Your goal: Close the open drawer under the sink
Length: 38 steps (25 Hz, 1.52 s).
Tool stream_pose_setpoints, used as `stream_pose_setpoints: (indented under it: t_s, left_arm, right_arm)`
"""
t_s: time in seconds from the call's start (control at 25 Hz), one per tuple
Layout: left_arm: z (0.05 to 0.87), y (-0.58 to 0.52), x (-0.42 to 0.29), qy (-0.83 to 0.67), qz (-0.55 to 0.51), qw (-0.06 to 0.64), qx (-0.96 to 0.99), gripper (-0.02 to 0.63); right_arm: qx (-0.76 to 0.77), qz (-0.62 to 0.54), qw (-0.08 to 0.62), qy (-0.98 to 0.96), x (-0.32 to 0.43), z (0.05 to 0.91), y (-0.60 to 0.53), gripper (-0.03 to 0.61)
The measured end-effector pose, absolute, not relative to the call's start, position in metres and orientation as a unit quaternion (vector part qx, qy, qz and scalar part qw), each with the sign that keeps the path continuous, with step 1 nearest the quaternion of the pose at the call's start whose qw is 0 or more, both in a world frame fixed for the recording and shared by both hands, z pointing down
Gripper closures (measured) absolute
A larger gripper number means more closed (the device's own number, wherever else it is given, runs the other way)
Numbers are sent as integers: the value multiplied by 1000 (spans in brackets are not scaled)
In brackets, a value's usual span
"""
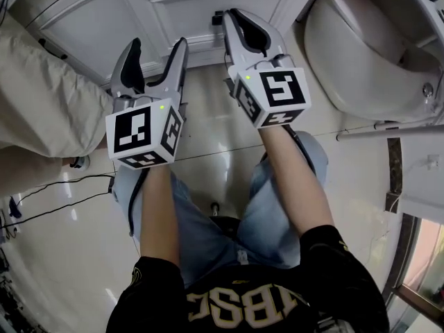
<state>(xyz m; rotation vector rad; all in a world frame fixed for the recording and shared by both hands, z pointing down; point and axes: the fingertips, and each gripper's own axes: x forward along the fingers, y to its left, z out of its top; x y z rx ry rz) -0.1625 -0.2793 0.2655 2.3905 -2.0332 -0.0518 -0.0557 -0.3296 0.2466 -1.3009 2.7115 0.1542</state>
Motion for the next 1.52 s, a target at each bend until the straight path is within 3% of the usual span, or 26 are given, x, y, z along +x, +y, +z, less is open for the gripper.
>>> stream_pose_setpoints:
  t_s: [0.64, 1.08, 1.36, 1.52]
  left_arm:
    - [294, -311, -172, -648, -7, 34, 761, 276]
    - [306, -326, -184, -645, 3, 54, 762, 276]
    - [296, -292, -171, -646, 2, 36, 762, 276]
    - [281, -271, -163, -648, -6, 30, 761, 276]
  right_arm:
    - [-412, 51, 155, 896, -74, 246, -410, 554]
    - [-439, 88, 148, 882, -85, 244, -426, 554]
    - [-422, -97, 125, 893, -57, 290, -414, 555]
    - [-406, -134, 158, 890, -39, 273, -390, 554]
